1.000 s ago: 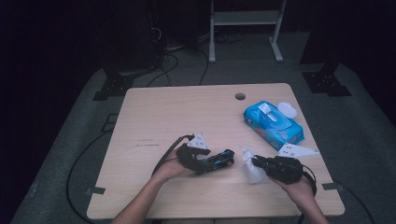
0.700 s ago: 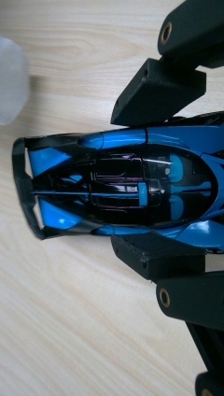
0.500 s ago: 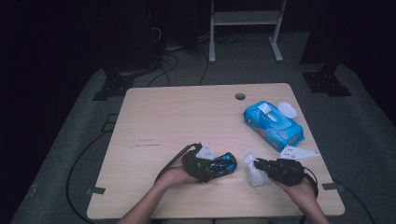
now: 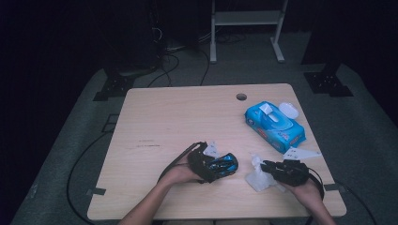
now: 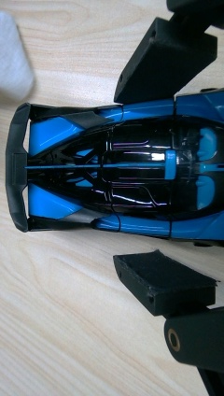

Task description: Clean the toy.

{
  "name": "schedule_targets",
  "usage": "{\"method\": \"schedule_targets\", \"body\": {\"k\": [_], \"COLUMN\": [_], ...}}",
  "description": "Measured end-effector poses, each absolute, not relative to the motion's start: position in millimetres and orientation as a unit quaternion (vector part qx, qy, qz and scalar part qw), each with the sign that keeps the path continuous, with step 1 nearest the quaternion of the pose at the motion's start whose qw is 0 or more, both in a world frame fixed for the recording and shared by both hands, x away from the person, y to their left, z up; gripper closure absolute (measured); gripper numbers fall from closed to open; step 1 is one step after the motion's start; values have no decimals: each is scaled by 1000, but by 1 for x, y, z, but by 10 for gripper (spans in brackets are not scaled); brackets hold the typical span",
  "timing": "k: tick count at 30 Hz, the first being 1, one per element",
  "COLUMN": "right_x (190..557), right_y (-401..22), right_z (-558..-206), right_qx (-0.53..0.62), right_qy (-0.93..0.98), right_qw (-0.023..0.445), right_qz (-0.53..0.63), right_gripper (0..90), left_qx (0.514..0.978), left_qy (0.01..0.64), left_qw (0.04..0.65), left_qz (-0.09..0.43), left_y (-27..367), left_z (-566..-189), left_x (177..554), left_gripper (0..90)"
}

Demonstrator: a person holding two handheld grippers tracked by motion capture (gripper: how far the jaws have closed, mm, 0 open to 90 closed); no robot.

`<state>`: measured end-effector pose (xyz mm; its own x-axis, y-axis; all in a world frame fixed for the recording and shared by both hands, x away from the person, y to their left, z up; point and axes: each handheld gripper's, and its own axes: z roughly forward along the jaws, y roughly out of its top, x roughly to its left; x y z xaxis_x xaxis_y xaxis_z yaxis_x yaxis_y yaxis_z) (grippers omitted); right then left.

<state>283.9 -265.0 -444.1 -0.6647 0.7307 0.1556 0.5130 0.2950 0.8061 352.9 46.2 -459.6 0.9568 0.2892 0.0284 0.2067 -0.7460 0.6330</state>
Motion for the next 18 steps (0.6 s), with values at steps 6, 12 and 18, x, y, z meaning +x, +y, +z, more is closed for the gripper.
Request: {"method": "schedule_targets", "body": {"k": [6,12,18], "right_x": [288,287,286], "right_y": [-272,-272,-270], "right_z": [-445,-444,-441], "right_qx": [393,390,386], "right_qy": [792,792,789], "right_qw": [126,128,134], "right_qz": [450,452,458], "right_gripper": [603,549,547], "left_qx": [933,935,934], "left_qy": [131,123,124], "left_qw": [331,331,332], "left_qz": [50,40,38], "left_y": [45,44,45], "left_z": [-462,-462,-462], "left_x": [354,355,355], "left_gripper": [210,270,276]}}
